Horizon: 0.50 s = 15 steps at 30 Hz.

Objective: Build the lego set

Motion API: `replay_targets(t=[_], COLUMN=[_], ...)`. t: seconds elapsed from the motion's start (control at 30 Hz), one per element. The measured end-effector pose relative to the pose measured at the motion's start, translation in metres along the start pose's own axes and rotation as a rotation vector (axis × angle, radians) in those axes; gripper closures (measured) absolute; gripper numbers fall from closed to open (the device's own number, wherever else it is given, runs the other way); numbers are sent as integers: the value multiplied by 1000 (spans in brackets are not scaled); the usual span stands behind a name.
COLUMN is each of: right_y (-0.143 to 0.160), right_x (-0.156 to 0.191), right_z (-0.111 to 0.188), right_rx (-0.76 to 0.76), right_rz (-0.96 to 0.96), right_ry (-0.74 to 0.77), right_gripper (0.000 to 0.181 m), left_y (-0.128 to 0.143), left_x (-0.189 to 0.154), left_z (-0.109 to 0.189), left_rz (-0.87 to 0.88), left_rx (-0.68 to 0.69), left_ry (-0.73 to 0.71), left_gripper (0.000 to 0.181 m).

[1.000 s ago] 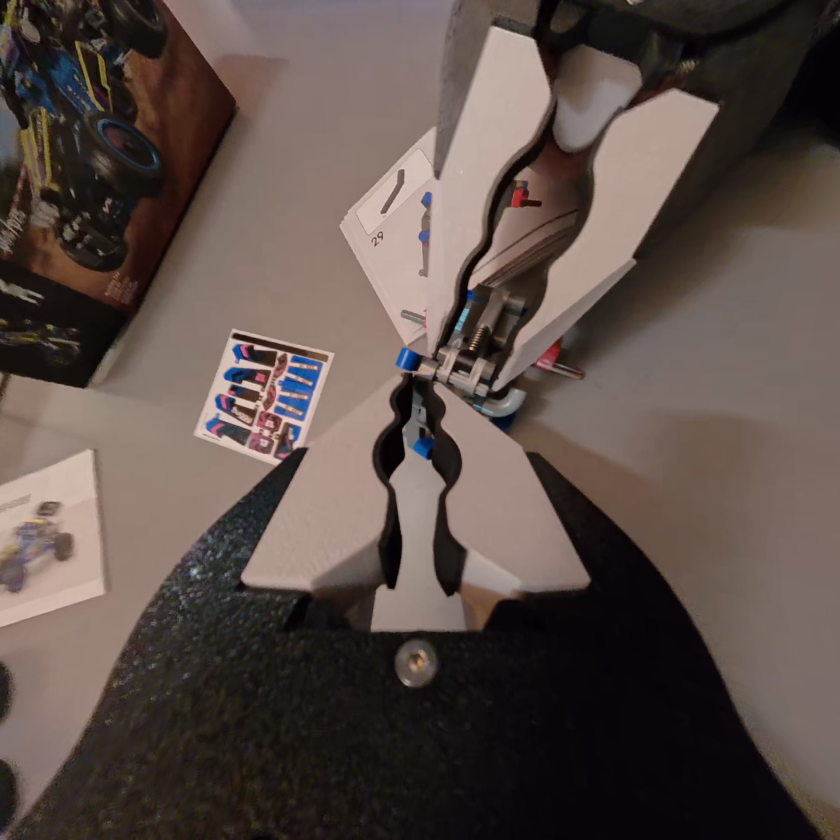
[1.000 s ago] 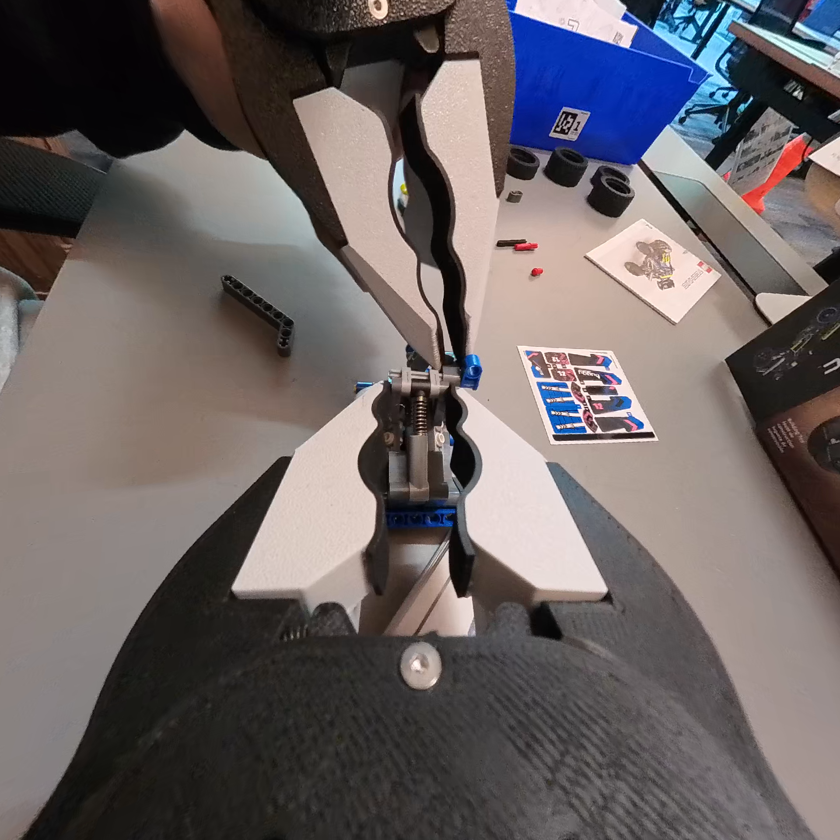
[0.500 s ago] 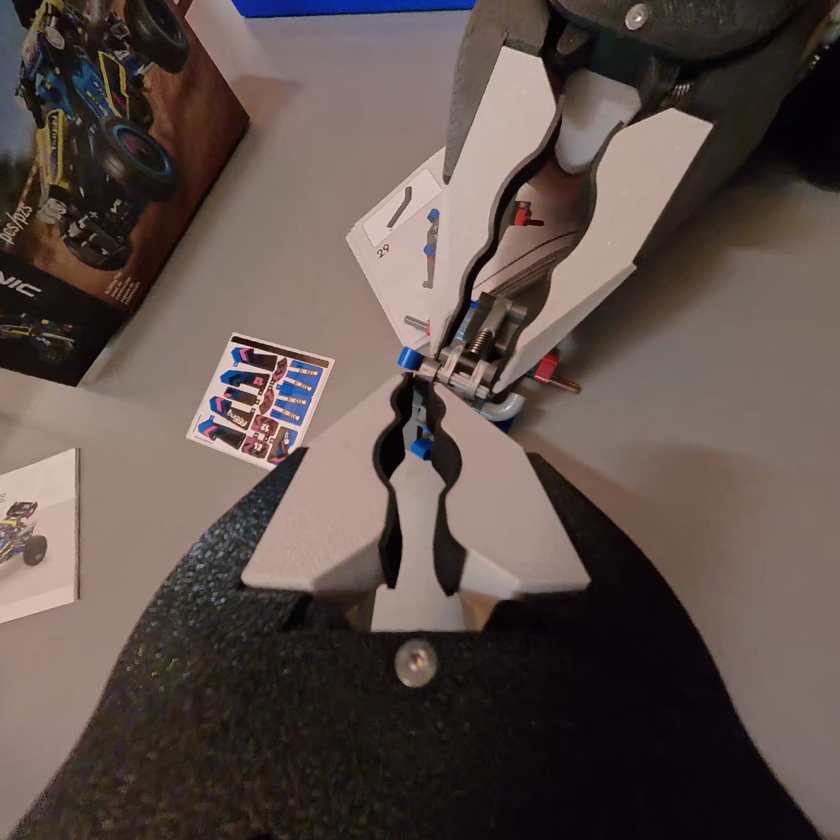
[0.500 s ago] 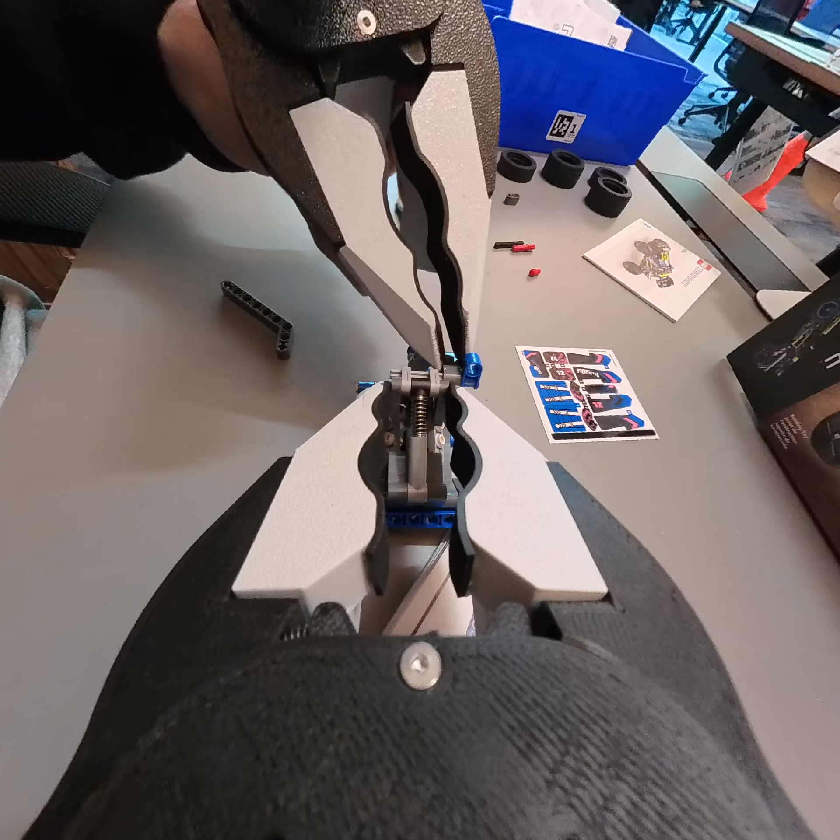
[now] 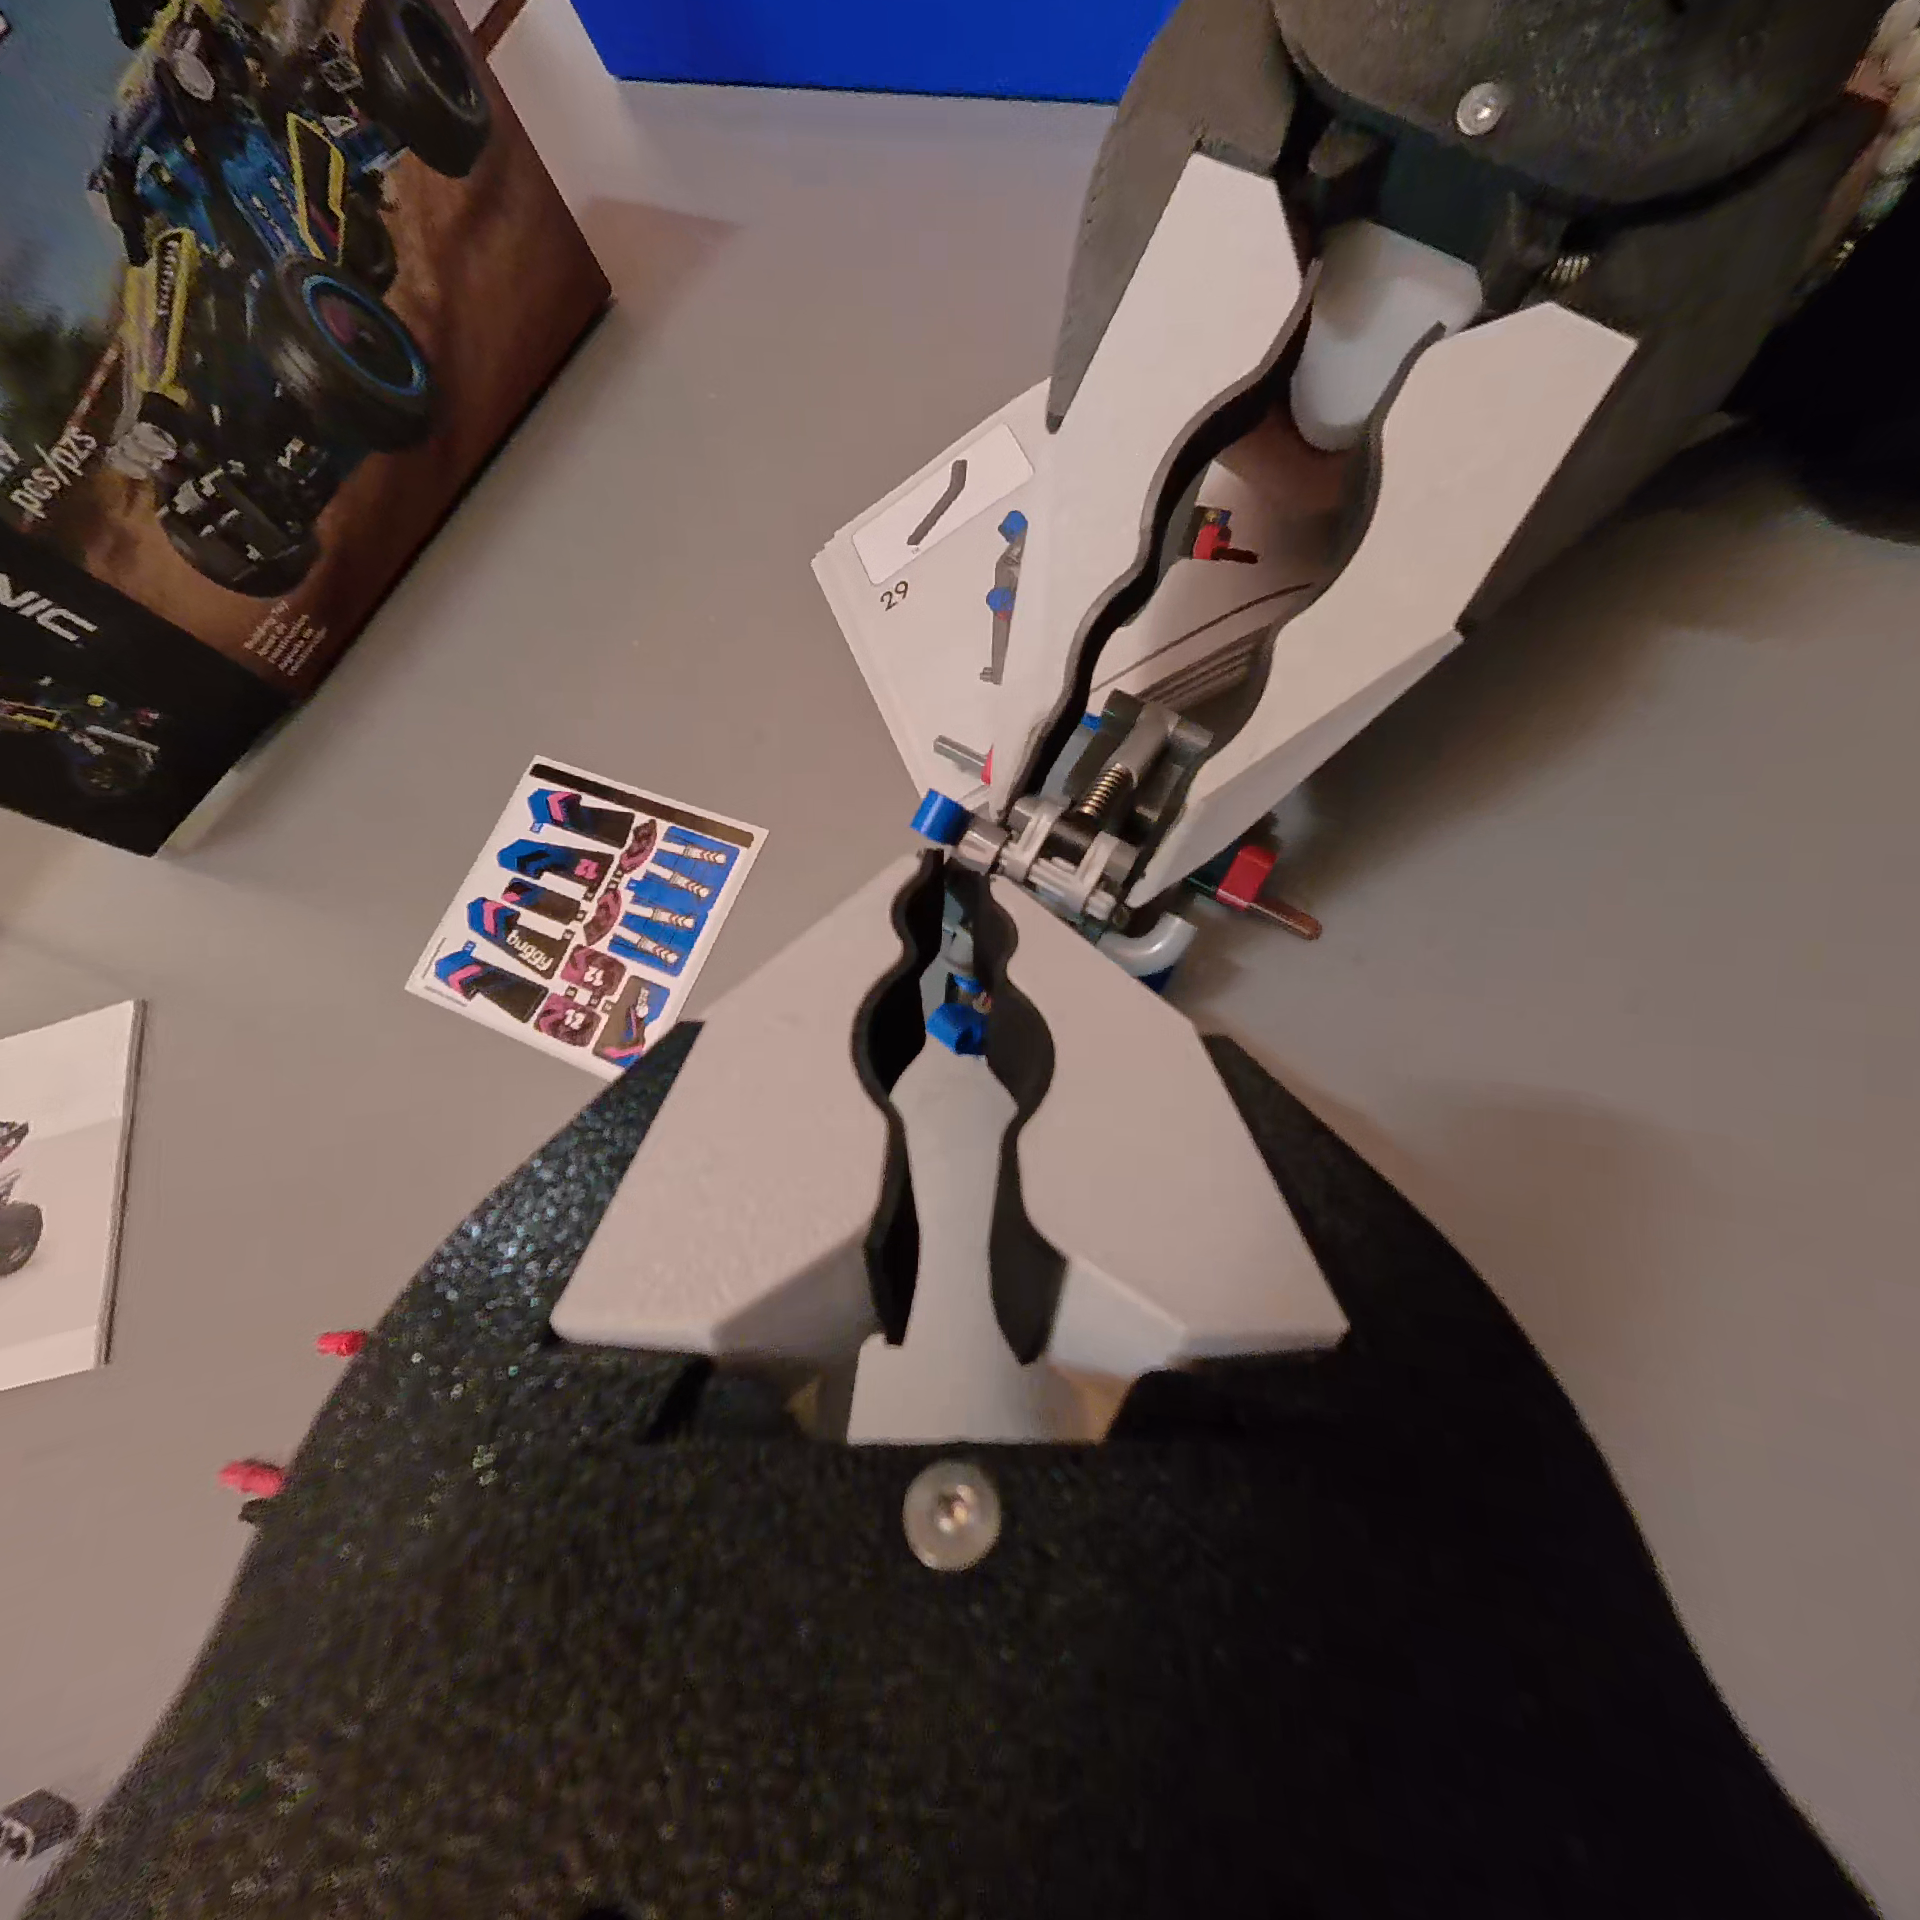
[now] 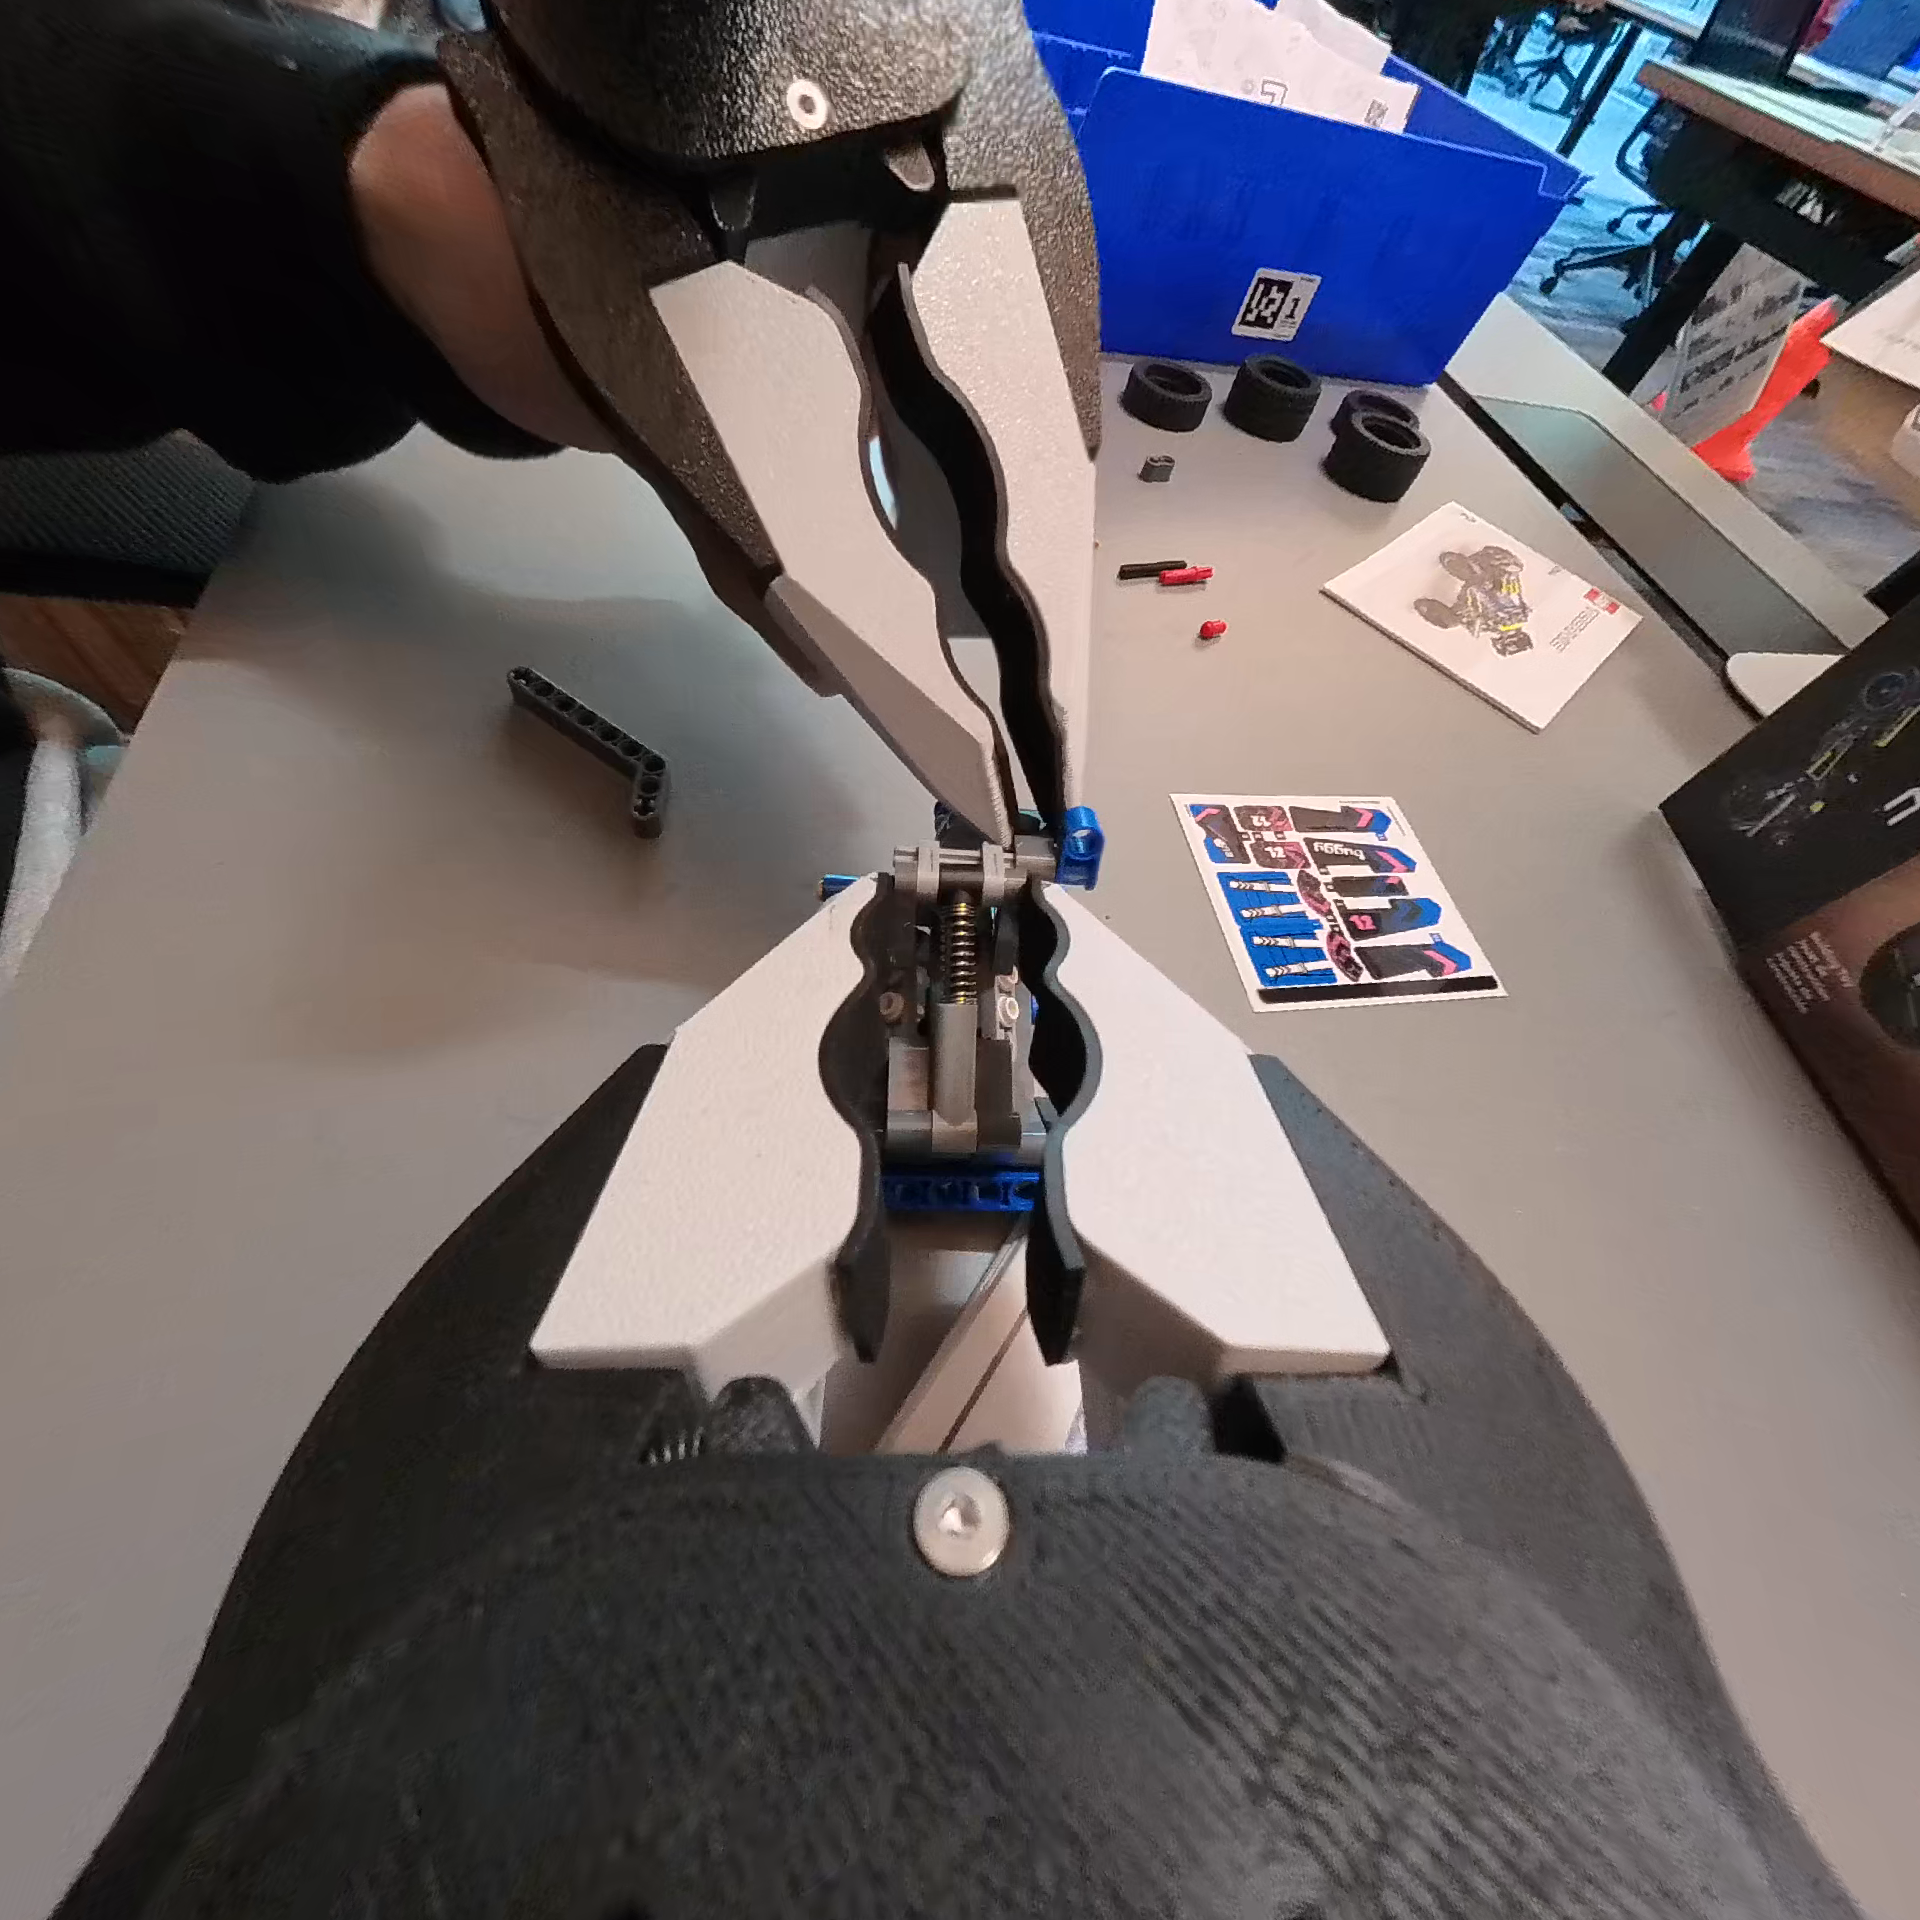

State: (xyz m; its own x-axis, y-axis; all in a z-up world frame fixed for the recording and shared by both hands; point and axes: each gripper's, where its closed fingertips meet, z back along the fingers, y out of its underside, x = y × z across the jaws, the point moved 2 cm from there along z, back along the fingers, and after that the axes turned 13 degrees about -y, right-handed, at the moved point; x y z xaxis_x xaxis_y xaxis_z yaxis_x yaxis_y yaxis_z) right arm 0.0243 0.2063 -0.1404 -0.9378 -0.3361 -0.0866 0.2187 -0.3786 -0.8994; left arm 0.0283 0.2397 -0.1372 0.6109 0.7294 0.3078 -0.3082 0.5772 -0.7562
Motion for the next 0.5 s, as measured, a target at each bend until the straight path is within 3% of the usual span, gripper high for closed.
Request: replay_targets(t=[0.27,0.5], right_y=[1,0], right_x=[0,0], right_z=[0,-1], right_rx=[6,2], right_rz=[0,1], right_ry=[1,0], right_gripper=[159,159], left_y=[0,1], left_x=[-1,1], left_z=[-1,0], left_rz=[-68,80], left_rx=[10,-18], left_ry=[-65,9], left_gripper=[179,180])
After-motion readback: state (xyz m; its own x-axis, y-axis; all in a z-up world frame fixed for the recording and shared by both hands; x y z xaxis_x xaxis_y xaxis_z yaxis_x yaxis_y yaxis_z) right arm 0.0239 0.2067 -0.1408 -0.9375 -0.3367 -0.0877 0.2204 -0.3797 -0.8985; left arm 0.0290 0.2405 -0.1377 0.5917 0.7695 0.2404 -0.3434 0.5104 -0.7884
